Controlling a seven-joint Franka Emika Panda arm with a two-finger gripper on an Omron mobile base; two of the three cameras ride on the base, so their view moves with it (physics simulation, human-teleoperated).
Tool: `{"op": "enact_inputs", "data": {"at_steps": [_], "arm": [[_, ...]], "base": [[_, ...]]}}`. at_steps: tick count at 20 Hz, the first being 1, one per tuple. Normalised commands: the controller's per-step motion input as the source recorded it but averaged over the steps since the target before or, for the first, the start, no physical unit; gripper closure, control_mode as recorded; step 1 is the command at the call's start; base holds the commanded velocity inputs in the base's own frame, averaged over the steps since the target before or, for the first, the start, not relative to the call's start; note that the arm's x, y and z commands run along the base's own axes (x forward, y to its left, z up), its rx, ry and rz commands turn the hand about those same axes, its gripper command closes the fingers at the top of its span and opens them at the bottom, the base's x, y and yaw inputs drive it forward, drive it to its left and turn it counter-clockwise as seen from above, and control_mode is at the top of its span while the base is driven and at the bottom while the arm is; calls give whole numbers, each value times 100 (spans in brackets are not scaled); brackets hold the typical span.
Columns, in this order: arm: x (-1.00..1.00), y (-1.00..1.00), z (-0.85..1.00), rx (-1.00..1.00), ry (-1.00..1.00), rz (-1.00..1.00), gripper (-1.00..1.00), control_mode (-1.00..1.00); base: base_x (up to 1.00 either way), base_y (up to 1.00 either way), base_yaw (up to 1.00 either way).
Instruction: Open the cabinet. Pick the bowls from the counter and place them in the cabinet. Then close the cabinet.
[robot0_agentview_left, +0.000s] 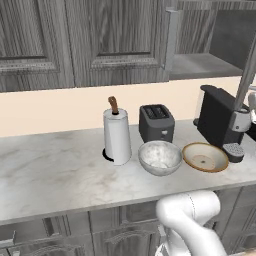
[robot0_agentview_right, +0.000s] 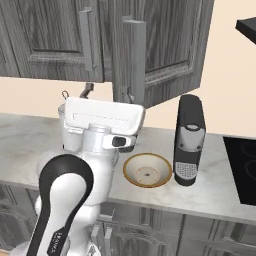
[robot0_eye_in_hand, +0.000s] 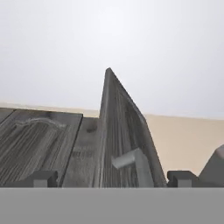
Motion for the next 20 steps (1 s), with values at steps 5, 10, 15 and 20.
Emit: {"op": "enact_inputs", "data": {"at_steps": [5,10,15,20], "arm": [[-94,96,29,-16,-13,-24,-100,-100],[7,97,0,-5,15,-13,-100,-100],[77,37,-2,0,40,-13,-100,-100],[78,0,0,0,37,-27,-100,-100]], "base": [[0,0,0],[0,0,0],[0,0,0],[0,0,0]]}}
